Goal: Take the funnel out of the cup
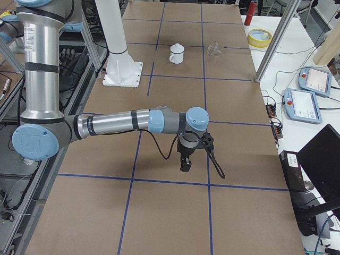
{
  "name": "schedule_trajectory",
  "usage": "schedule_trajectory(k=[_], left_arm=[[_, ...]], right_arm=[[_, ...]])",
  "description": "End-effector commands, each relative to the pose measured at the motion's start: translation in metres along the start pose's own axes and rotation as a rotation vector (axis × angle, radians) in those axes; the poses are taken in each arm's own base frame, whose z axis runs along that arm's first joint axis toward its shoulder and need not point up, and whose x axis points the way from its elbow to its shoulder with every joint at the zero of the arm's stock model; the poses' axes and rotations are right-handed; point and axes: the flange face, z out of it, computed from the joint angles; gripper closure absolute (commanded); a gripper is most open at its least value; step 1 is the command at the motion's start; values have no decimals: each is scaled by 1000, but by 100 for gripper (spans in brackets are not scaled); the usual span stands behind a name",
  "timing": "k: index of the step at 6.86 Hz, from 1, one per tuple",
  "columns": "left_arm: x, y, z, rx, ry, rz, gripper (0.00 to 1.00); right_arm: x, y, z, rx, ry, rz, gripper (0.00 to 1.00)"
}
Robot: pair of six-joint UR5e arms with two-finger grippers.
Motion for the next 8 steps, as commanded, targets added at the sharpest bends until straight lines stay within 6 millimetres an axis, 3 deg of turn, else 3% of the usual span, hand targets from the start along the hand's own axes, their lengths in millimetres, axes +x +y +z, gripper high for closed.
schedule_trajectory(k=[1, 3, 8], left_arm=[[-41, 31, -8, -64, 7, -99, 0], [-52, 45, -4, -107, 15, -38, 0], [-49, 42, -7, -100, 14, -32, 0]], right_arm=[[0, 0, 0, 0, 0, 0, 0], [0, 0, 0, 1, 0, -1, 0], [0, 0, 0, 0, 0, 0, 0]])
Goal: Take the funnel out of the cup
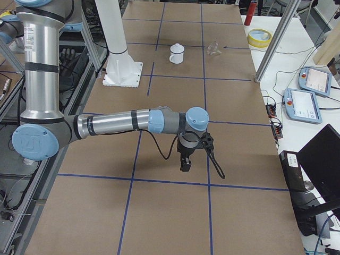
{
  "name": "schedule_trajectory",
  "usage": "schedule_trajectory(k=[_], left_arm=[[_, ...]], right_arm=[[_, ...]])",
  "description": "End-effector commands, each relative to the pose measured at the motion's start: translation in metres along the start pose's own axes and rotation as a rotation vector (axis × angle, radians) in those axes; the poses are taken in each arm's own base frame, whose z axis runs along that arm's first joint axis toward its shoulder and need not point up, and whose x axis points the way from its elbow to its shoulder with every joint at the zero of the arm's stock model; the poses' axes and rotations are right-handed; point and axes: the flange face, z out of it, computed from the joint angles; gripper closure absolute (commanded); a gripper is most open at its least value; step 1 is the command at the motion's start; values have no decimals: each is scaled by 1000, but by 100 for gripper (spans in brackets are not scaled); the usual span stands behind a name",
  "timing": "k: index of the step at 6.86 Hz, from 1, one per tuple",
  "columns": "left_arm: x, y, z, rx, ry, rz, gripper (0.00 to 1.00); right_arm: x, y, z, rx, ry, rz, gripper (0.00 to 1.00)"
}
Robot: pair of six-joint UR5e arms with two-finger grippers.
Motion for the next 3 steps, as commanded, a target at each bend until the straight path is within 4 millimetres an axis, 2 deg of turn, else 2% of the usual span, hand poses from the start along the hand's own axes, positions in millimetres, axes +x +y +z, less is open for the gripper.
schedule_trajectory(k=[1, 3], left_arm=[[2, 1, -3, 2, 0, 2, 0], [0, 2, 0, -2, 0, -2, 0]], right_arm=[[0, 0, 0, 0, 0, 0, 0], [1, 0, 1, -1, 0, 1, 0]])
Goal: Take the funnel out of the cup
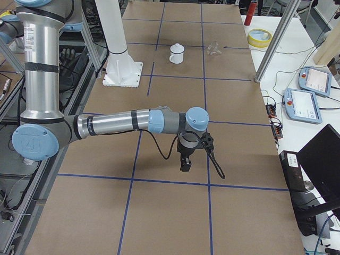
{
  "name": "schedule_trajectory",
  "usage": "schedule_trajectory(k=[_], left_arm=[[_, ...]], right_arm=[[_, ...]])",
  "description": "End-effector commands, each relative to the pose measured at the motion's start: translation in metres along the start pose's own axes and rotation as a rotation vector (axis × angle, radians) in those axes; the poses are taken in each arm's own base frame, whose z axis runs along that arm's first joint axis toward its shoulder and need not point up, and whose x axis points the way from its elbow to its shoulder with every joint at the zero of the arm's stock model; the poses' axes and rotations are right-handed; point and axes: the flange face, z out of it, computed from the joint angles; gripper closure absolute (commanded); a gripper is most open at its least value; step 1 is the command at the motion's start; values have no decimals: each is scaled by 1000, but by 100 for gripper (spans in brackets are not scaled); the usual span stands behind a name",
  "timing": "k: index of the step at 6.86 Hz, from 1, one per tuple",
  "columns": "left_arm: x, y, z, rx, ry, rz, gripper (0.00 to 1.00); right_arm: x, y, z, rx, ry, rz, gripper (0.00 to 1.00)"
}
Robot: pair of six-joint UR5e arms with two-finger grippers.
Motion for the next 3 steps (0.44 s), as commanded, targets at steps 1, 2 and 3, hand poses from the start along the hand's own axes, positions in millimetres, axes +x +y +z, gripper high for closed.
schedule_trajectory(k=[1, 2, 3], left_arm=[[1, 0, -1, 1, 0, 1, 0], [0, 0, 0, 2, 0, 1, 0], [0, 0, 0, 2, 0, 1, 0]], right_arm=[[0, 0, 0, -1, 0, 1, 0], [0, 0, 0, -1, 0, 1, 0], [0, 0, 0, 0, 0, 0, 0]])
